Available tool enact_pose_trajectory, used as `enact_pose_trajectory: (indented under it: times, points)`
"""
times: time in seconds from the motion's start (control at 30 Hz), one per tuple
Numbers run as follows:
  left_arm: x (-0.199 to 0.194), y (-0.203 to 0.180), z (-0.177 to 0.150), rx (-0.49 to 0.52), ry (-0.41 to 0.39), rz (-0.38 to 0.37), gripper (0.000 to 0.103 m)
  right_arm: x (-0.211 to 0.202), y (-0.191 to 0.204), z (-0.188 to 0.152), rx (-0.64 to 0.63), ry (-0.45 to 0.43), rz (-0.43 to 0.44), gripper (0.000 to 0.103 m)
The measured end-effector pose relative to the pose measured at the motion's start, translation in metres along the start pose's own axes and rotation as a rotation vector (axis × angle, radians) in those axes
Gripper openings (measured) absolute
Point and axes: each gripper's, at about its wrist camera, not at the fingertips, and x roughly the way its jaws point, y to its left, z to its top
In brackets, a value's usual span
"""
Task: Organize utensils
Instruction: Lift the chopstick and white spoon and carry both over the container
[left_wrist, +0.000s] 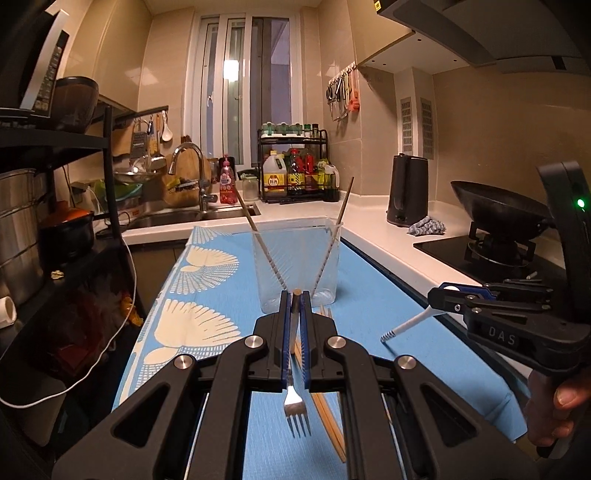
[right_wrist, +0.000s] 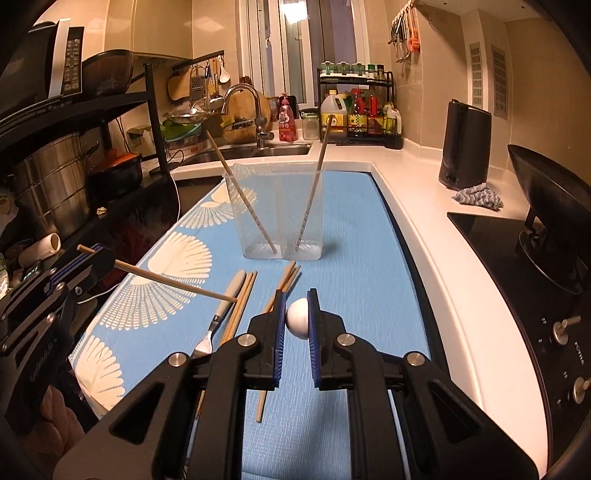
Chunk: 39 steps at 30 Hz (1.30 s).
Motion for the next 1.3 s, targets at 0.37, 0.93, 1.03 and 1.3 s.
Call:
enact_pose_trajectory:
  times: [0.37, 0.93, 1.03, 1.3]
  points:
    - [0.043, 0.016, 0.051, -0.042, 0.135, -0.073, 0.005, 0.005, 0.0, 0.036, 0.033, 0.03, 0.016, 0.012]
    - [0.074, 0.031, 0.125, -0.024, 0.285, -0.096, 0.005, 0.009, 0.002, 0.107, 0.037, 0.013, 0.06, 0.012]
    - [0.075, 0.038, 0.146, -0.026, 0.282, -0.098, 0.005, 0.005, 0.001, 0.133, 0.058, -0.003, 0.089, 0.012]
    - [0.082, 0.055, 0.21, -0.086, 0.217, -0.153, 0.005, 0.003, 0.004, 0.208, 0.087, -0.102, 0.151, 0.012]
